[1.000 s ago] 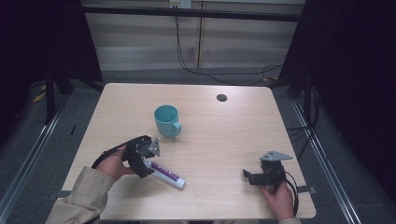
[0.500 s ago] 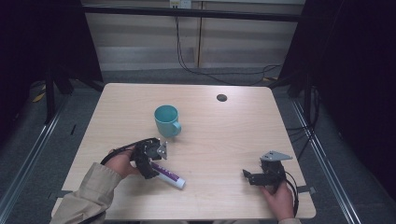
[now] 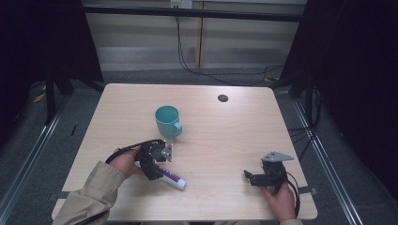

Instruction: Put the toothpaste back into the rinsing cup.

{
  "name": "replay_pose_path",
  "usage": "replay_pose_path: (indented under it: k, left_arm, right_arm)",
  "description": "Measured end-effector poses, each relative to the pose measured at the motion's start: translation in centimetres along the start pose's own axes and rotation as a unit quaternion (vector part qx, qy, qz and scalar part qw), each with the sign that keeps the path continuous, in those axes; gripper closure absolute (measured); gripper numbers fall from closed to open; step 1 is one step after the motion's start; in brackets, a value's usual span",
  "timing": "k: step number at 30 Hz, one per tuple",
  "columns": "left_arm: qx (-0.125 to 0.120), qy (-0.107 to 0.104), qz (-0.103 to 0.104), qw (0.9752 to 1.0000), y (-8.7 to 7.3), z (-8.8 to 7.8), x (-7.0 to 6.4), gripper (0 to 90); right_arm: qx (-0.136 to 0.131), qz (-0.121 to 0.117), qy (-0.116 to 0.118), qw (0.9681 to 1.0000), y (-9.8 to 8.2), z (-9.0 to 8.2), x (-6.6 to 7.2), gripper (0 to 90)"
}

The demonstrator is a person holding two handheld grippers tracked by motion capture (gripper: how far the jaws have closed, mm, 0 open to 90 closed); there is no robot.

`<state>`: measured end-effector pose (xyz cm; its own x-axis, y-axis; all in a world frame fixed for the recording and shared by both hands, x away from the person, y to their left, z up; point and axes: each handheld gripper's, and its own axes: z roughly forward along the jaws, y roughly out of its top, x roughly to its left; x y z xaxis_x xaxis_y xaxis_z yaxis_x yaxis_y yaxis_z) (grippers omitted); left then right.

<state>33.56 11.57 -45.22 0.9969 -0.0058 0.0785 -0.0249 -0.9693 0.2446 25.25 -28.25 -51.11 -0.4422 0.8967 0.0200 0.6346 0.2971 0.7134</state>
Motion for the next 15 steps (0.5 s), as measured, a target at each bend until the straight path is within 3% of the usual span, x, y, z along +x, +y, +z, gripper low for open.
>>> replay_pose_path:
  k: [5,15]
  left_arm:
    - [0.010,-0.006,0.014,0.9998,0.0,0.4,-0.2,29.8]
    - [0.020,-0.016,0.014,0.9996,-0.5,1.2,-0.4,33.9]
  right_arm:
    - [0.000,-0.001,0.000,1.0000,0.0,0.0,0.0,9.1]
    - [-0.001,-0.001,0.000,1.0000,0.0,0.0,0.0,9.1]
